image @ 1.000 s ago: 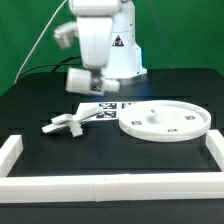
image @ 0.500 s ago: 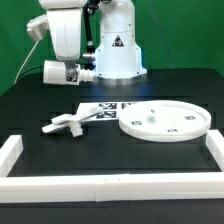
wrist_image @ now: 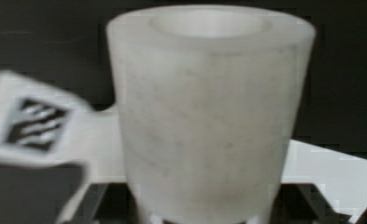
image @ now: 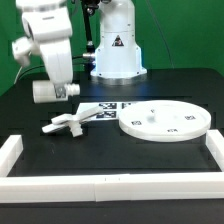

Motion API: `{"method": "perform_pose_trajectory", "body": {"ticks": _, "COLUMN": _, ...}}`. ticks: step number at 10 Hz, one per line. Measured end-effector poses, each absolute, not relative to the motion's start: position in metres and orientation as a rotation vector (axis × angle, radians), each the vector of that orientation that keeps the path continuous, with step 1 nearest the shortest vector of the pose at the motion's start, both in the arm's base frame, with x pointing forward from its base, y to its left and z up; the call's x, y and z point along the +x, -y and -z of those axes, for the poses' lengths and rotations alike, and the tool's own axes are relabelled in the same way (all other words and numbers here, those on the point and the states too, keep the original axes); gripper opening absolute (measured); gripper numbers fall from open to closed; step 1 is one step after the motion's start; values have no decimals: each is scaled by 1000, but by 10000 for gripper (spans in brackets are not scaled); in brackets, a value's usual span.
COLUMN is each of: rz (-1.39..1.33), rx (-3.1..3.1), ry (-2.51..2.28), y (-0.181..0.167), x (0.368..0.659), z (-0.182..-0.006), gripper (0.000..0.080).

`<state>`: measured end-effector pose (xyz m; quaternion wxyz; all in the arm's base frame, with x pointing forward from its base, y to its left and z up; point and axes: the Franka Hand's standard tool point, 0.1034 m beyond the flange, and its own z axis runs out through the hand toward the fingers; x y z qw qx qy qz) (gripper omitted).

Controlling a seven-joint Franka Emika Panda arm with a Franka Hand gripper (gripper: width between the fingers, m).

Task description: Assemble round table

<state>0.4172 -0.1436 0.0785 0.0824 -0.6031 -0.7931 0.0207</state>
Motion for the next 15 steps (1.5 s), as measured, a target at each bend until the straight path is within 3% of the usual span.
{"method": "perform_pose_trajectory", "body": {"ticks": 4, "rz": -118, "rx": -1934, "ry": 2201, "y": 138, "x": 413, "z": -71, "gripper": 314}}
{"method": "perform_pose_trajectory", "body": {"ticks": 6, "rz": -64, "rx": -1785, "ry": 2253, "y": 161, "x": 393, "z": -45, "gripper": 314}}
{"method": "perform_pose_trajectory", "body": {"ticks": 10, "rz": -53, "rx": -1759, "ry": 2204, "y": 181, "x": 375, "z": -19, "gripper": 314}}
{"method": "perform_pose_trajectory", "body": {"ticks": 15, "rz": -56, "rx": -1769, "ry": 2198, "y": 183, "x": 375, "z": -19, "gripper": 314}}
